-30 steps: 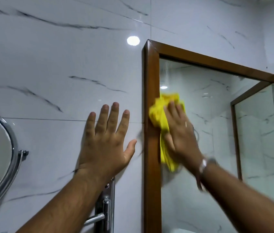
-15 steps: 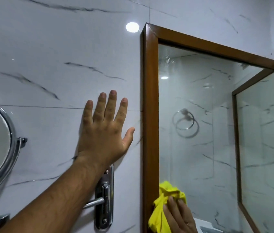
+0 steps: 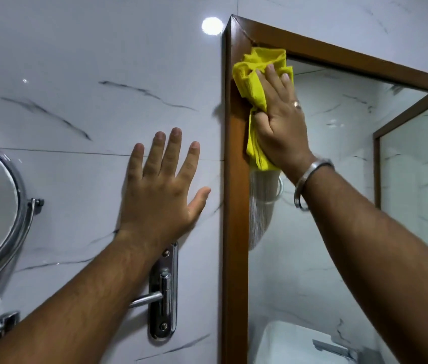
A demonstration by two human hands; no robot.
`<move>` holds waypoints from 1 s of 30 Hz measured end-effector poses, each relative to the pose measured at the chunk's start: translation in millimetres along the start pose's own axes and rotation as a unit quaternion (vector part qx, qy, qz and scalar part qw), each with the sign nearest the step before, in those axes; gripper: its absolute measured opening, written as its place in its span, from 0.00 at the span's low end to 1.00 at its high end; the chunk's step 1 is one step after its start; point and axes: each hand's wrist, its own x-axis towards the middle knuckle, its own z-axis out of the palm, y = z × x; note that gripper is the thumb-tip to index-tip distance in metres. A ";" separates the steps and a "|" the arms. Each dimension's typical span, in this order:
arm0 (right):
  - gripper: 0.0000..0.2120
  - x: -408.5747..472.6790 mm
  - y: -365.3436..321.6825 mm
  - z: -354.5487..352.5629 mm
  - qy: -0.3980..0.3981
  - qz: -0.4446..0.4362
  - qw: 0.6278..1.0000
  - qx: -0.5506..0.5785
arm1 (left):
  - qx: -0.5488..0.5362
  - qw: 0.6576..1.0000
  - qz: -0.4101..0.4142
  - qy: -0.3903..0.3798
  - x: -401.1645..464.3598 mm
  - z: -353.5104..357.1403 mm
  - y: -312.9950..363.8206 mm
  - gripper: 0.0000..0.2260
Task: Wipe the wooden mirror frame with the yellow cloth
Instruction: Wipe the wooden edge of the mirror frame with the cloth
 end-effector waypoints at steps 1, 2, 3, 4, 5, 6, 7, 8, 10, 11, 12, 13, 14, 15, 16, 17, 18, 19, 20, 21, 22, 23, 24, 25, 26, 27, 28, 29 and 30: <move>0.33 -19.5 0.6 3.8 0.003 -0.003 1.000 0.000 | -0.002 1.000 -0.003 -0.001 0.2 -1.0 0.1 0.34; 0.33 -45.3 0.9 7.6 0.004 -0.009 1.000 -0.001 | -0.009 1.000 -0.010 -0.003 0.8 -2.5 1.3 0.34; 0.34 -81.4 1.6 11.8 0.000 -0.016 1.000 -0.006 | -0.020 1.000 -0.020 -0.012 -3.1 -4.8 4.6 0.34; 0.34 -121.1 2.5 16.0 -0.009 -0.023 1.000 -0.009 | -0.029 0.999 -0.028 -0.023 -8.1 -6.0 9.9 0.35; 0.34 -166.5 2.9 20.6 -0.020 -0.026 0.999 -0.008 | -0.030 0.998 -0.031 -0.038 -19.0 -6.5 17.8 0.36; 0.35 -211.6 3.1 25.4 -0.036 -0.025 0.999 -0.005 | -0.028 0.998 -0.029 -0.050 -31.8 -6.7 27.7 0.37; 0.35 -258.0 3.0 29.2 -0.065 -0.016 0.998 -0.006 | -0.026 0.997 -0.023 -0.062 -48.3 -7.5 39.1 0.37; 0.36 -303.7 1.7 30.7 -0.100 -0.004 0.995 -0.007 | -0.025 0.997 -0.020 -0.074 -68.2 -8.3 51.1 0.37; 0.33 -383.5 -0.7 31.5 -0.171 -0.004 0.985 -0.015 | -0.013 0.996 -0.010 -0.083 -108.2 -6.8 72.6 0.34; 0.30 -419.9 -2.5 28.7 -0.206 -0.015 0.978 -0.033 | 0.001 0.996 0.001 -0.087 -132.2 -7.3 84.7 0.32; 0.30 -448.6 -4.0 24.9 -0.240 -0.029 0.969 -0.051 | 0.018 0.996 0.016 -0.090 -157.4 -6.4 96.1 0.30; 0.30 -471.5 -5.5 20.5 -0.271 -0.042 0.959 -0.069 | 0.034 0.994 0.032 -0.094 -184.6 -5.5 106.4 0.29; 0.30 -484.9 -4.3 17.8 -0.287 -0.058 0.952 -0.084 | 0.042 0.993 0.044 -0.097 -210.3 -3.7 114.3 0.28; 0.30 -487.8 -1.4 16.6 -0.289 -0.074 0.950 -0.092 | 0.040 0.992 0.046 -0.107 -233.7 -1.7 119.1 0.28; 0.30 -479.0 1.5 16.8 -0.278 -0.085 0.953 -0.090 | 0.034 0.991 0.039 -0.122 -252.1 1.3 120.8 0.30; 0.31 -460.3 3.1 16.7 -0.258 -0.088 0.958 -0.084 | 0.023 0.990 0.027 -0.137 -264.0 4.3 119.8 0.32; 0.33 -435.6 4.0 17.3 -0.231 -0.086 0.966 -0.075 | 0.007 0.989 0.016 -0.144 -272.3 8.6 118.0 0.33; 0.35 -404.8 4.8 18.1 -0.203 -0.081 0.974 -0.063 | -0.005 0.990 0.011 -0.144 -276.6 14.4 116.7 0.34; 0.35 -375.4 4.4 18.7 -0.180 -0.071 0.980 -0.052 | -0.015 0.990 0.008 -0.141 -279.8 19.0 116.5 0.34; 0.35 -346.7 3.7 18.6 -0.155 -0.060 0.985 -0.044 | -0.021 0.991 0.005 -0.131 -278.6 22.0 116.7 0.34; 0.36 -325.0 3.8 19.7 -0.136 -0.050 0.989 -0.042 | -0.025 0.992 0.001 -0.127 -277.7 25.0 117.7 0.33; 0.37 -312.9 4.0 23.0 -0.119 -0.040 0.991 -0.042 | -0.027 0.991 -0.006 -0.130 -278.8 28.5 119.7 0.32; 0.38 -307.1 3.7 26.0 -0.098 -0.035 0.994 -0.041 | -0.028 0.991 -0.008 -0.129 -277.5 30.4 120.3 0.32; 0.39 -314.0 2.7 30.6 -0.080 -0.027 0.996 -0.041 | -0.029 0.991 -0.008 -0.131 -279.4 32.1 120.7 0.32; 0.39 -330.9 1.4 35.6 -0.071 -0.010 0.997 -0.039 | -0.032 0.990 -0.009 -0.134 -280.8 33.6 120.8 0.31; 0.40 -356.2 -1.0 39.6 -0.075 0.008 0.996 -0.036 | -0.033 0.990 -0.006 -0.135 -281.9 35.0 120.4 0.31; 0.39 -391.3 -5.3 42.2 -0.090 0.028 0.995 -0.031 | -0.034 0.990 -0.005 -0.136 -285.4 36.0 120.9 0.31; 0.37 -428.4 -10.2 42.6 -0.111 0.042 0.993 -0.029 | -0.034 0.991 -0.004 -0.131 -285.2 36.2 120.8 0.31; 0.33 -473.4 -16.7 41.5 -0.145 0.052 0.988 -0.029 | -0.038 0.990 -0.004 -0.133 -287.4 36.0 121.0 0.31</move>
